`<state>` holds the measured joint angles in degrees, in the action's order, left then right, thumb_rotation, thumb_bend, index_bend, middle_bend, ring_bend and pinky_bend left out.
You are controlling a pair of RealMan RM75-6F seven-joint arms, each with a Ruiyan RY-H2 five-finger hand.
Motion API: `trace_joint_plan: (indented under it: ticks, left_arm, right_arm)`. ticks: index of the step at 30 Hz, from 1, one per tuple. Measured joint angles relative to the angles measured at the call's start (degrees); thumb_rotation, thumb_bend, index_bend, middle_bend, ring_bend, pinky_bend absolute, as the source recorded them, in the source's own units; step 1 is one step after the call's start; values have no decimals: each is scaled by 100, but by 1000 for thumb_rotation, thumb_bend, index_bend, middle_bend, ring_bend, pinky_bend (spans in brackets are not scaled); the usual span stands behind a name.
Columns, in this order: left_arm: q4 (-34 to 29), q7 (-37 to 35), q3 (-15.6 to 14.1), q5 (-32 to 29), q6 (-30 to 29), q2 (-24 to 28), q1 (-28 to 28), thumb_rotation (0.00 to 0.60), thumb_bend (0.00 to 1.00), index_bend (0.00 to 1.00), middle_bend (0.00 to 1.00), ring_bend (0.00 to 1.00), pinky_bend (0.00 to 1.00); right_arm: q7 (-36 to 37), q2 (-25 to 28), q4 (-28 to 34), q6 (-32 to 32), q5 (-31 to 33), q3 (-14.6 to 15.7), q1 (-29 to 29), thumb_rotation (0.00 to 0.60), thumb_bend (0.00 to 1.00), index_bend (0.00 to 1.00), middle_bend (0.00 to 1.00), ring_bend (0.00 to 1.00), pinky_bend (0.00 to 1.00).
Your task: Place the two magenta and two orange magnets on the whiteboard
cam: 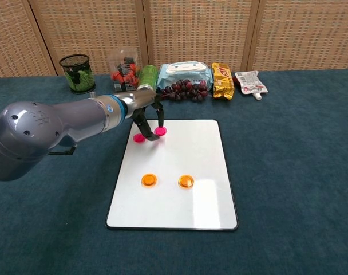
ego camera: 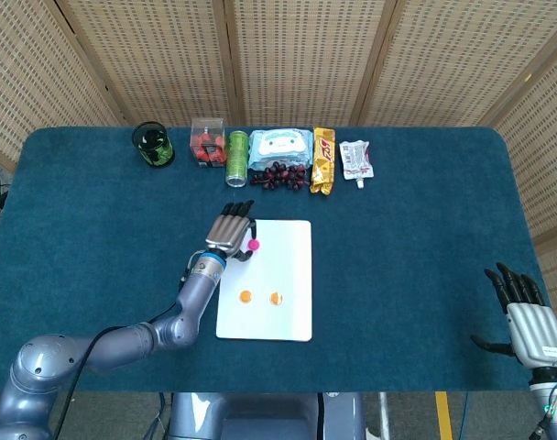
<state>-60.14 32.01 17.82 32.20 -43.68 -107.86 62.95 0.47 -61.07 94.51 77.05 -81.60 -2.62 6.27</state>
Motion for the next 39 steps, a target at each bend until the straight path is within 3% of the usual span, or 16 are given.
trace_joint_plan:
  ticks: [26,33,39]
  left_arm:
    - [470,-172,-10,14,144,-283,54,600,314,617,0,0,0]
    - [499,-215,3,42,170,-316,54,600,307,409,0,0,0]
    - [504,-243,19,89,132,-340,53,600,304,336,0,0,0]
  right_arm:
    - [46,14,5,-19,20,-1,5,600,0,0,0,0,0]
    - [52,15,7,-18,23,-2,4,600,0,0,0,0,0]
    - [69,16,2,-13,18,-1,2,600,0,0,0,0,0]
